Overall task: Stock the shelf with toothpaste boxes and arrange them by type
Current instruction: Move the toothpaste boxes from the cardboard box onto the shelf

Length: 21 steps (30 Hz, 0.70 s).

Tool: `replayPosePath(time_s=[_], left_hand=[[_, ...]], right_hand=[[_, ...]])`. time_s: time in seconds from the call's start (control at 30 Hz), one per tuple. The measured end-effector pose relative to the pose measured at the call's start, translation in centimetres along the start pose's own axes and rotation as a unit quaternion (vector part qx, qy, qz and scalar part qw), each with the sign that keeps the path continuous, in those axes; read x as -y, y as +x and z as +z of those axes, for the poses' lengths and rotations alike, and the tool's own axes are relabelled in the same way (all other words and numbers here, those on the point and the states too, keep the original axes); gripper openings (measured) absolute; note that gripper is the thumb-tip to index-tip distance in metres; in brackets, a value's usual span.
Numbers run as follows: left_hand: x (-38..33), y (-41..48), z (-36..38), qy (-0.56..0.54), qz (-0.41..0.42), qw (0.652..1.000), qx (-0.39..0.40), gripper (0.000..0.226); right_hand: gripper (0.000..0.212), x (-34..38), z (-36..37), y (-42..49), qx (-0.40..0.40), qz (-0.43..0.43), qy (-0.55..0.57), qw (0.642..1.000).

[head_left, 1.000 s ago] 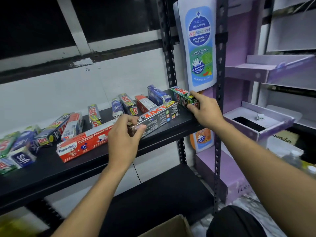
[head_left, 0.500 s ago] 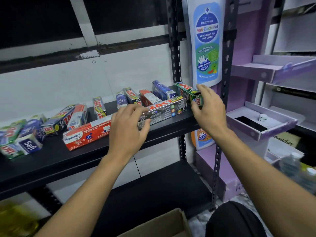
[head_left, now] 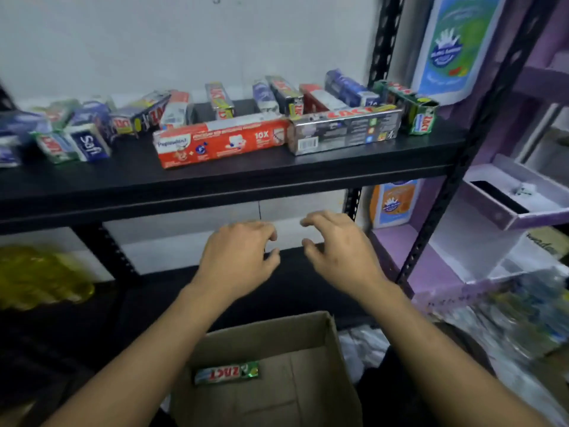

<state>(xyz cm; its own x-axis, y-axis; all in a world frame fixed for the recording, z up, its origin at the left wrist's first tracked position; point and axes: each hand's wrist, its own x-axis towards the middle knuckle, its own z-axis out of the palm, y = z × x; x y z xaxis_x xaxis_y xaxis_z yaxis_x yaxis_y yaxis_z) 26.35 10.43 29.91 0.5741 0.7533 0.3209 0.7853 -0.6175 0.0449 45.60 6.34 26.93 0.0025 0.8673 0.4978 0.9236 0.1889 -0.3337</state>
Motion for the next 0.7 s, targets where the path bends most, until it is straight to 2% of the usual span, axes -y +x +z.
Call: replayPosePath(time_s=[0.1, 0.2, 0.37, 0.53, 0.7], left_hand=[[2.5, -2.9, 4.7, 0.004, -0.055, 0.995, 0.083, 0.031], [5.0, -6.4, 9.5, -0.007, -0.097, 0.980, 0.172, 0.036], [7.1, -12.7, 17.4, -0.028, -0.156, 0.941, 0.299, 0.031], [7.4, -19.1, 25.8, -0.084, -0.209, 0.892, 0.392, 0.040], [6.9, -24.8, 31.9, -0.161, -0.279, 0.821, 0.471, 0.049]], right_hand=[[0.041, 0.1, 5.1, -2.1, 0.123, 0.007, -0.006, 0.992], [0.046, -0.2, 9.8, -4.6, 0.246, 0.039, 0.000, 0.969], [0.039, -0.8, 16.7, -9.6, 0.432, 0.100, -0.013, 0.896], [0.047, -1.3, 22.3, -14.7, 0.523, 0.111, 0.011, 0.845], [0.046, -2.2, 26.2, -18.7, 0.598, 0.110, -0.001, 0.794]])
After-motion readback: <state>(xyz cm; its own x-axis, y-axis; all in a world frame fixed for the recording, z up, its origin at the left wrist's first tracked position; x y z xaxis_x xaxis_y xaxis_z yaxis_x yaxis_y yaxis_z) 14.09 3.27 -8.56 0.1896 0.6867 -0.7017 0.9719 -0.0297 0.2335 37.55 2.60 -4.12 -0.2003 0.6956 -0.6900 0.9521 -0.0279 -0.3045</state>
